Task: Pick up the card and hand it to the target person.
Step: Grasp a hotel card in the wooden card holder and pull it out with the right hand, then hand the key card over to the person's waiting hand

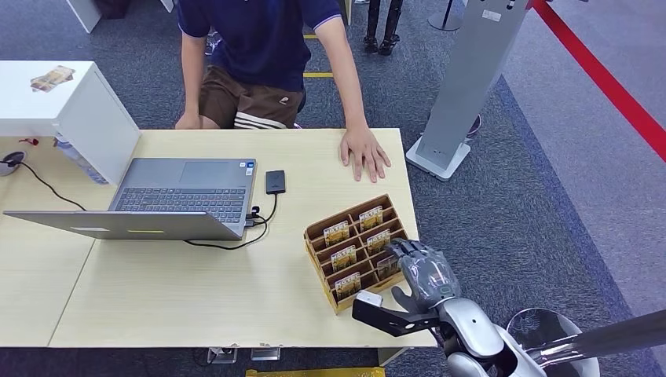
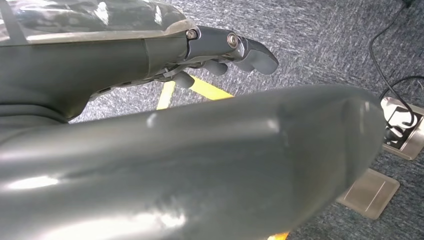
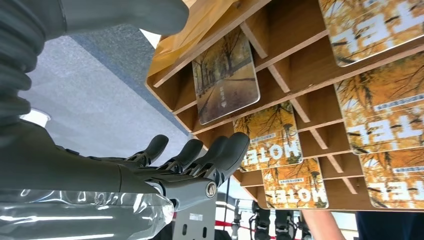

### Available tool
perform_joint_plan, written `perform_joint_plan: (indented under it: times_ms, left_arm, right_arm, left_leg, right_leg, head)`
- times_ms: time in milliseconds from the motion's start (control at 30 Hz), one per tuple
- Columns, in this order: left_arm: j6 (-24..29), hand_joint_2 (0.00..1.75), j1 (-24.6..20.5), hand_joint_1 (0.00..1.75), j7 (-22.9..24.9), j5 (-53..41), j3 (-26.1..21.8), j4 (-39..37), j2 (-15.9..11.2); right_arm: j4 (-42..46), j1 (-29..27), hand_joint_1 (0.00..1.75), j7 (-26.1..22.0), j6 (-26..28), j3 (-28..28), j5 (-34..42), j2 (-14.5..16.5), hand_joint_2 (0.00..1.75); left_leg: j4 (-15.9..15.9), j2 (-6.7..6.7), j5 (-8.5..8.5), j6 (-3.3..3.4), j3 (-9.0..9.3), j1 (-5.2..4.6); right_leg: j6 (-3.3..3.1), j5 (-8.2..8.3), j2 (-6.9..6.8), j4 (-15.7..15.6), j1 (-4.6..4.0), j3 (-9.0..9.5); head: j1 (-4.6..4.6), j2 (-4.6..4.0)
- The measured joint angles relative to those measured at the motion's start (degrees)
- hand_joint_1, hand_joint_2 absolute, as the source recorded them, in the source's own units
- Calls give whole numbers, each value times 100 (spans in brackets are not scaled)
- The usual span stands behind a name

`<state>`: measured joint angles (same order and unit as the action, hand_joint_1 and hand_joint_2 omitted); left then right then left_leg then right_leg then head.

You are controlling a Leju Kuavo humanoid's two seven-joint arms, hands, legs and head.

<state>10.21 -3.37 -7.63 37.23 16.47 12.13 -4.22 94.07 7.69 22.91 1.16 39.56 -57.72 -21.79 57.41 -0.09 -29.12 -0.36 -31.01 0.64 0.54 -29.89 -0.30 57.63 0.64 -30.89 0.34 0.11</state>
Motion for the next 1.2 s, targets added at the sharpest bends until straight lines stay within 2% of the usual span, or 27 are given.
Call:
perform_joint_plan:
  times_ms: [167,200,300,333,767,900,1200]
  left_arm:
    - [0,0,1,0,0,10,33,0,0]
    - [0,0,1,0,0,12,35,0,0]
    - [0,0,1,0,0,16,36,0,0]
    - [0,0,1,0,0,19,36,0,0]
    - [-167,0,0,0,-236,13,120,0,0]
    - [-184,175,0,0,-292,13,183,0,-2]
    - [-174,175,0,0,-369,-4,278,0,-2]
  right_arm:
    - [3,-8,65,49,0,-80,-5,-34,175]
    - [4,-9,75,57,0,-94,-7,-43,175]
    - [18,-10,118,74,0,-121,-7,-66,175]
    - [29,-9,126,77,-1,-126,-7,-75,175]
    - [50,-8,135,62,-21,-128,33,-103,175]
    - [50,-8,147,28,-9,-117,78,-102,175]
    - [50,-30,150,-9,41,-116,28,-99,175]
  left_leg:
    - [0,0,0,0,0,0]
    - [0,0,0,0,0,0]
    - [0,0,0,0,0,0]
    - [0,0,0,0,0,0]
    - [0,0,0,0,0,0]
    - [0,0,0,0,0,0]
    - [0,0,0,0,0,0]
  right_leg:
    - [0,0,0,0,0,0]
    - [0,0,0,0,0,0]
    - [0,0,0,0,0,0]
    - [0,0,0,0,0,0]
    - [0,0,0,0,0,0]
    - [0,0,0,0,0,0]
    - [0,0,0,0,0,0]
  head:
    - [1,0]
    - [1,0]
    - [0,0]
    - [-1,0]
    - [1,0]
    - [-1,0]
    - [0,0]
